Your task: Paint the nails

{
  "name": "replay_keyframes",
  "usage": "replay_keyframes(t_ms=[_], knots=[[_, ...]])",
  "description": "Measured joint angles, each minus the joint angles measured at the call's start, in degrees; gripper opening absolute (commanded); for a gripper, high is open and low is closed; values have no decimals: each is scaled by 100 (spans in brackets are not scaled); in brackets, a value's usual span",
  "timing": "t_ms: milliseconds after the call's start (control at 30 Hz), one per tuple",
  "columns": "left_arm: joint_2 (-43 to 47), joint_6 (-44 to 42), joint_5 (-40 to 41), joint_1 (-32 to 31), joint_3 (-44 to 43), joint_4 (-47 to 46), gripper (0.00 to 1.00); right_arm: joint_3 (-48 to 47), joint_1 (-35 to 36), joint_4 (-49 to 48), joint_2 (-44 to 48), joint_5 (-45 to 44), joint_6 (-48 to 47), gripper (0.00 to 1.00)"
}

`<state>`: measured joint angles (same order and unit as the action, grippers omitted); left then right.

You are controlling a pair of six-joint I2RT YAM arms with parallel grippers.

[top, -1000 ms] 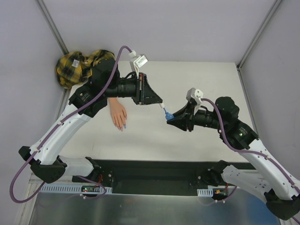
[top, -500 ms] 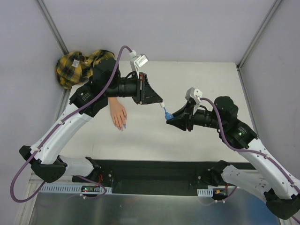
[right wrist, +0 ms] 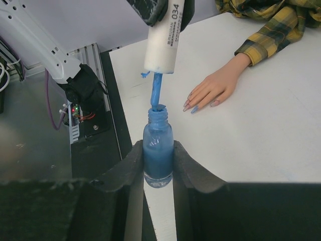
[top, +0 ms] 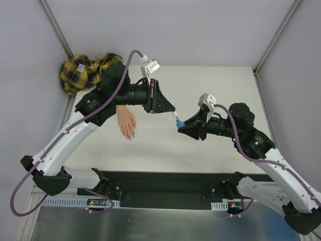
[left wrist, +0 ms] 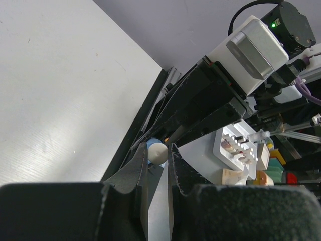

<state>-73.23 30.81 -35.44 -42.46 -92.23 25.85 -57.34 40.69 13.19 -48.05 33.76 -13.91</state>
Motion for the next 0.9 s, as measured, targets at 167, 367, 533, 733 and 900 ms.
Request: replay_keyframes(t_ms=[167, 367, 533, 733, 900], knots=[[0, 15, 4, -37, 13, 2, 0, 0, 0, -17, 2, 0, 15, 0], [0, 20, 66, -37, 35, 2, 0, 2, 0, -22, 22, -7, 24, 0], [13, 42, 153, -37, 94, -24, 0, 2, 0, -35, 74, -15, 39, 0], [17, 83, 153, -37, 111, -42, 0, 2, 0, -26, 74, -22, 44, 0], [17, 118, 151, -50, 111, -37, 0, 2, 0, -55, 72, -24, 66, 0]])
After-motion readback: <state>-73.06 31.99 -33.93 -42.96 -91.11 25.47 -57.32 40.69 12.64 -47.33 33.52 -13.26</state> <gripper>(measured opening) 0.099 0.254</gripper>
